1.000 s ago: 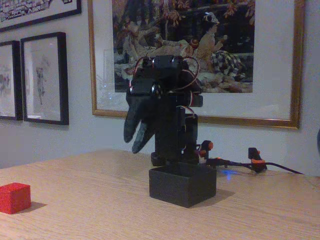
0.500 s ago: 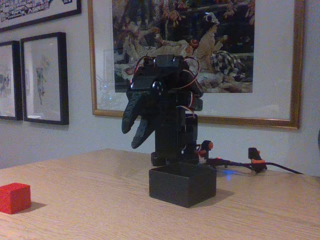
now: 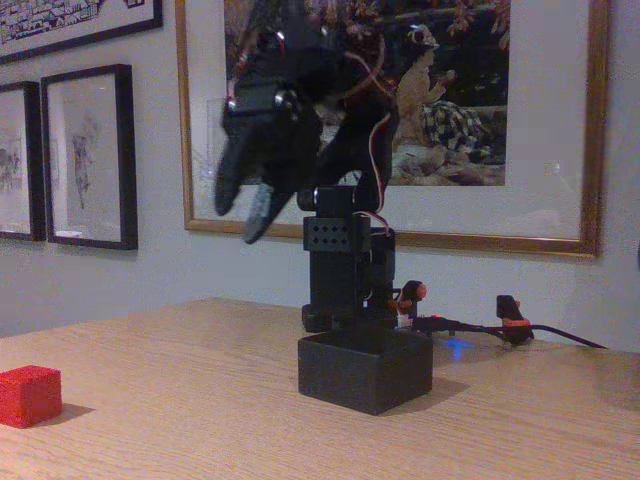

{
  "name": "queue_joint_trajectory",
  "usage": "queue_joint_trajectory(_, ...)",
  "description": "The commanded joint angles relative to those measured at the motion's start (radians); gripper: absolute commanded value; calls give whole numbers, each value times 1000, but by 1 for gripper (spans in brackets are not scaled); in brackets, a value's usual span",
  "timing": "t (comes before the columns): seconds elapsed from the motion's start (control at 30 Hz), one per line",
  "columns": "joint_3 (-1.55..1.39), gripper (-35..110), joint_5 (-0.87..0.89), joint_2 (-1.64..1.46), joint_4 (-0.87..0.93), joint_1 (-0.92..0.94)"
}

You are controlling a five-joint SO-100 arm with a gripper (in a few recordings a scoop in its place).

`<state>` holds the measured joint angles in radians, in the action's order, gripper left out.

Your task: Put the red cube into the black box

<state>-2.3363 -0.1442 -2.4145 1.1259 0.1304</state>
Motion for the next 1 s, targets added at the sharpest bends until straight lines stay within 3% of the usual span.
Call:
queue_joint_trajectory(0.0, 141, 18, 43, 156, 31, -21)
queue_joint_trajectory(0.27, 219, 25, 313, 360, 11, -115)
queue_joint_trajectory(0.57, 319, 25, 439, 546, -64, -241)
queue_joint_trajectory(0.97, 529, 28, 284, 831, -123, -291)
